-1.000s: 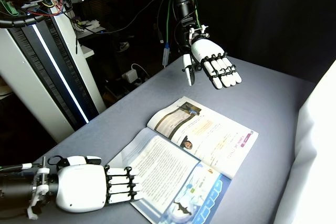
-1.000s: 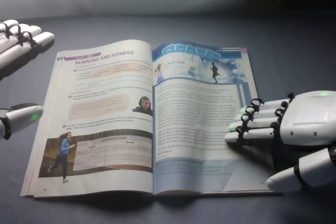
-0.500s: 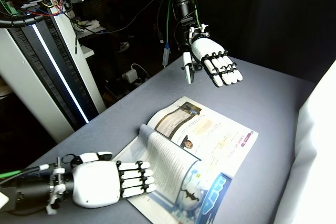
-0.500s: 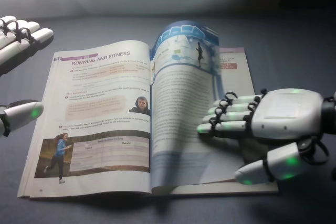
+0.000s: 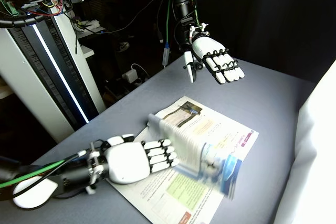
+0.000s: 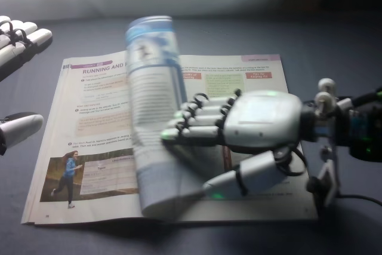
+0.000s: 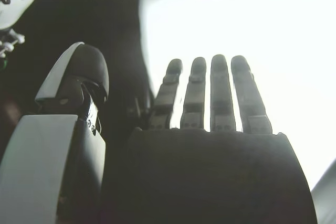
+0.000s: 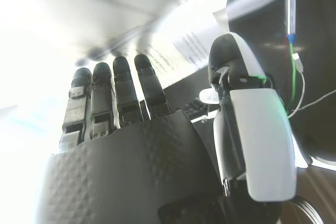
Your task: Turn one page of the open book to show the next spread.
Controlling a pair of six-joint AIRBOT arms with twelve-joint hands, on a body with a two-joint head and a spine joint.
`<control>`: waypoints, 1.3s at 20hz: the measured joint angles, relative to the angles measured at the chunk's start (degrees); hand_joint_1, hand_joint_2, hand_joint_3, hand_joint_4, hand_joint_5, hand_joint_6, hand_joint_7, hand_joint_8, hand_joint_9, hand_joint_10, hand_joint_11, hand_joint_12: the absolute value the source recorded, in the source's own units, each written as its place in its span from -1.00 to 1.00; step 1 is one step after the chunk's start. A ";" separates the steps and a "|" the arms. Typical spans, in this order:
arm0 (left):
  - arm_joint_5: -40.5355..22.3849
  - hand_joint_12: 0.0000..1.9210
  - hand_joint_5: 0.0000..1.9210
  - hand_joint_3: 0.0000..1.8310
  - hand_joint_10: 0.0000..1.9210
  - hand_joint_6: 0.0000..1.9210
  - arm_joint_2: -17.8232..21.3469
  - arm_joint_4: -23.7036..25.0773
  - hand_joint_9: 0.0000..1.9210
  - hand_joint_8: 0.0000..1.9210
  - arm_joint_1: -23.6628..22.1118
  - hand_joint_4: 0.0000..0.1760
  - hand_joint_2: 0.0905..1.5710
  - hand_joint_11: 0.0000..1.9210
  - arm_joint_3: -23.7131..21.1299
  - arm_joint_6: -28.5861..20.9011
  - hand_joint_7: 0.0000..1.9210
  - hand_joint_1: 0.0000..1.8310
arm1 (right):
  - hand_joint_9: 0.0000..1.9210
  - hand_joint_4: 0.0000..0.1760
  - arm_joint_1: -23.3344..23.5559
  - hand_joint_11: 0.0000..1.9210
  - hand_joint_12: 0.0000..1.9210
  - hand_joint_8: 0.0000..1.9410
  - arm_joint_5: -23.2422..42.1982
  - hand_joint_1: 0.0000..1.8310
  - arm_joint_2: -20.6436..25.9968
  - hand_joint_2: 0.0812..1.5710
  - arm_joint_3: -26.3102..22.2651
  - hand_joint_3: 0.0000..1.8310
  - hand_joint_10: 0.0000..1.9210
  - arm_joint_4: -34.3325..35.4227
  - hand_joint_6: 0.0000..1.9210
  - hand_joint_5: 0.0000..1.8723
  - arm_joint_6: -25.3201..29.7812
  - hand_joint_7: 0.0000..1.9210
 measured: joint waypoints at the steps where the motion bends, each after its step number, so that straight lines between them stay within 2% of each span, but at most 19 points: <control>1: -0.09 -1.00 -1.00 -1.00 -1.00 -1.00 0.00 -0.02 -1.00 -1.00 0.00 -0.57 0.73 -1.00 0.00 0.00 -1.00 -0.77 | -1.00 -1.00 0.63 -1.00 -1.00 -1.00 0.24 -1.00 -0.81 0.58 0.31 -1.00 -1.00 0.15 -0.99 -0.97 -0.35 -1.00; 2: -0.24 -1.00 -1.00 -0.99 -1.00 -1.00 0.00 -0.02 -1.00 -1.00 0.00 -0.65 0.75 -1.00 0.00 0.00 -1.00 -0.86 | -1.00 -1.00 1.25 -1.00 -1.00 -1.00 0.68 -1.00 -1.75 0.57 0.66 -1.00 -1.00 0.20 -0.99 -0.97 -0.70 -1.00; 4: -0.44 -1.00 -1.00 -0.99 -1.00 -1.00 0.00 -0.02 -1.00 -1.00 0.00 -0.60 0.76 -1.00 0.00 0.00 -1.00 -0.99 | -1.00 -1.00 2.62 -1.00 -1.00 -1.00 0.85 -1.00 -3.74 0.58 1.57 -1.00 -1.00 -0.26 -1.00 -1.00 -1.07 -1.00; 6: -0.96 -1.00 -0.98 -1.00 -1.00 -0.99 0.00 0.02 -1.00 -1.00 0.00 -0.80 0.75 -1.00 0.00 0.00 -1.00 -1.00 | -1.00 -1.00 3.82 -1.00 -1.00 -0.99 0.76 -1.00 -5.51 0.58 2.29 -1.00 -1.00 -0.59 -0.98 -0.96 -1.57 -0.97; 11: -2.34 -1.00 -0.94 -0.99 -1.00 -0.98 0.07 0.11 -1.00 -1.00 0.00 -0.82 0.78 -1.00 0.02 0.00 -1.00 -1.00 | -1.00 -1.00 5.95 -1.00 -1.00 -1.00 2.45 -1.00 -10.27 0.56 4.57 -1.00 -1.00 -1.22 -1.00 -1.00 -2.34 -1.00; 12: -2.69 -0.99 -0.94 -1.00 -1.00 -0.98 0.26 0.15 -1.00 -1.00 0.00 -0.65 0.76 -0.99 0.02 0.00 -1.00 -1.00 | -1.00 -1.00 6.51 -1.00 -1.00 -1.00 2.67 -1.00 -10.97 0.56 4.79 -1.00 -1.00 -1.25 -1.00 -1.00 -2.62 -1.00; 13: -3.69 -0.98 -0.93 -1.00 -1.00 -0.98 0.44 0.17 -1.00 -1.00 0.00 -0.76 0.75 -0.95 0.02 0.02 -1.00 -1.00 | -1.00 -1.00 7.26 -1.00 -1.00 -1.00 2.84 -1.00 -11.50 0.53 4.81 -1.00 -1.00 -1.29 -1.00 -1.00 -2.86 -1.00; 14: -4.46 -0.98 -0.93 -1.00 -1.00 -0.98 0.63 0.17 -1.00 -1.00 0.00 -0.70 0.73 -0.97 0.00 0.13 -1.00 -1.00 | -1.00 -1.00 7.87 -1.00 -1.00 -1.00 3.21 -1.00 -11.72 0.53 4.81 -1.00 -1.00 -1.29 -1.00 -1.00 -2.89 -1.00; 15: -5.25 -1.00 -0.94 -1.00 -1.00 -0.99 0.85 0.20 -1.00 -1.00 0.00 -0.54 0.72 -1.00 -0.02 0.42 -1.00 -1.00 | -1.00 -0.71 8.28 -1.00 -1.00 -1.00 3.74 -1.00 -11.76 0.49 4.81 -1.00 -1.00 -1.14 -1.00 -1.00 -3.08 -1.00; 16: -6.03 -1.00 -0.91 -1.00 -1.00 -0.98 1.22 -0.07 -1.00 -1.00 0.00 -0.82 0.73 -0.99 -0.42 0.83 -1.00 -1.00 | -1.00 -0.70 8.57 -1.00 -1.00 -1.00 4.37 -1.00 -11.74 0.45 4.79 -1.00 -1.00 -1.09 -1.00 -1.00 -3.10 -1.00; 17: -7.19 -1.00 -0.91 -1.00 -1.00 -0.98 1.40 -0.15 -1.00 -1.00 0.00 -0.69 0.72 -1.00 -0.68 1.31 -1.00 -1.00 | -1.00 -0.72 8.85 -1.00 -1.00 -1.00 4.59 -1.00 -11.63 0.45 4.52 -1.00 -1.00 -1.55 -1.00 -1.00 -3.13 -1.00; 18: -8.59 -1.00 -0.90 -1.00 -1.00 -0.98 1.55 -0.24 -1.00 -1.00 0.00 -0.45 0.69 -1.00 -0.87 1.68 -1.00 -1.00 | -1.00 -0.74 9.60 -1.00 -1.00 -1.00 4.74 -1.00 -11.19 0.43 3.61 -1.00 -1.00 -2.64 -1.00 -1.00 -3.13 -1.00; 19: -9.99 -1.00 -0.90 -1.00 -1.00 -0.98 2.01 -0.50 -1.00 -1.00 0.00 -0.39 0.67 -1.00 -1.55 2.21 -1.00 -1.00 | -1.00 -0.98 10.29 -1.00 -1.00 -1.00 5.33 -1.00 -10.14 0.44 2.14 -1.00 -1.00 -4.11 -1.00 -1.00 -3.10 -1.00; 20: -11.65 -1.00 -0.90 -1.00 -1.00 -0.98 2.23 -0.59 -1.00 -1.00 0.02 -0.39 0.67 -1.00 -1.66 2.97 -1.00 -1.00 | -1.00 -0.98 10.69 -1.00 -1.00 -1.00 7.34 -1.00 -9.51 0.44 1.49 -1.00 -1.00 -4.15 -1.00 -1.00 -3.10 -1.00; 21: -13.11 -0.99 -0.90 -1.00 -1.00 -0.98 2.51 -1.38 -1.00 -1.00 0.13 -0.07 0.64 -0.98 -2.14 3.28 -1.00 -1.00 | -1.00 -1.00 11.04 -1.00 -1.00 -1.00 8.72 -1.00 -8.98 0.44 1.29 -1.00 -1.00 -3.56 -1.00 -1.00 -3.13 -1.00; 22: -15.04 -0.96 -0.90 -1.00 -1.00 -0.99 2.84 -2.19 -1.00 -1.00 0.44 0.17 0.64 -0.93 -2.19 3.52 -1.00 -1.00 | -1.00 -1.00 11.61 -1.00 -1.00 -1.00 9.62 -1.00 -8.13 0.45 0.92 -1.00 -1.00 -3.43 -0.97 -0.93 -3.10 -1.00; 23: -15.74 -0.96 -0.91 -1.00 -1.00 -0.99 2.86 -2.89 -1.00 -1.00 0.42 0.19 0.65 -0.94 -2.19 3.67 -1.00 -1.00 | -1.00 -1.00 11.72 -1.00 -1.00 -1.00 10.19 -1.00 -7.37 0.47 0.52 -1.00 -1.00 -3.32 -1.00 -0.99 -3.17 -1.00; 24: -16.24 -0.77 -0.91 -0.98 -1.00 -0.99 2.86 -3.43 -1.00 -1.00 0.44 0.22 0.64 -0.99 -2.19 3.67 -1.00 -1.00 | -1.00 -1.00 11.89 -1.00 -1.00 -1.00 10.84 -1.00 -6.84 0.48 0.20 -1.00 -1.00 -3.21 -1.00 -1.00 -3.41 -1.00; 26: -16.37 -0.74 -0.91 -0.98 -1.00 -0.99 2.86 -3.06 -1.00 -1.00 0.44 0.16 0.65 -1.00 -2.19 3.69 -1.00 -1.00 | -1.00 -1.00 12.13 -1.00 -1.00 -1.00 11.98 -1.00 -5.53 0.51 -1.27 -1.00 -1.00 -3.19 -1.00 -1.00 -4.00 -1.00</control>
